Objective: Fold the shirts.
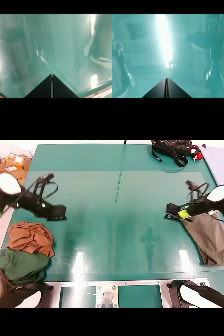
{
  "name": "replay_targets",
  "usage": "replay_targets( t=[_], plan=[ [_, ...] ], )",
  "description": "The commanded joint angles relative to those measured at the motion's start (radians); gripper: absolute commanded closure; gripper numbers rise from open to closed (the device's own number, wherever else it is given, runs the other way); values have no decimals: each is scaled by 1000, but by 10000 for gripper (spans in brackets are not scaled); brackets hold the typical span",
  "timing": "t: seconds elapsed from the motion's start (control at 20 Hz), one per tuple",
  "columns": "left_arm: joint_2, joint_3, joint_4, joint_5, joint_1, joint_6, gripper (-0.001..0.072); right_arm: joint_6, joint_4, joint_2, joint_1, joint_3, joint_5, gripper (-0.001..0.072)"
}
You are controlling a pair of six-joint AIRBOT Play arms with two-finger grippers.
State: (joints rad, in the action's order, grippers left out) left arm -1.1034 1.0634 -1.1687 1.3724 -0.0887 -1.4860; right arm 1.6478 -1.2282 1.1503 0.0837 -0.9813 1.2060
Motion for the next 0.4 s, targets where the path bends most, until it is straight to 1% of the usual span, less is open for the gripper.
replay_targets(
  t=[0.0, 0.15, 0.35],
  plan=[
    [69, -118, -2, -29, -5, -8, 682, -3, 17, -13, -104, 49, -63, 689],
    [69, -118, -2, -63, -5, -6, 682, -3, 22, -13, -108, 49, -46, 689],
    [69, -118, 1, -49, -5, -6, 682, -3, 21, -13, -107, 49, -46, 689]
  ],
)
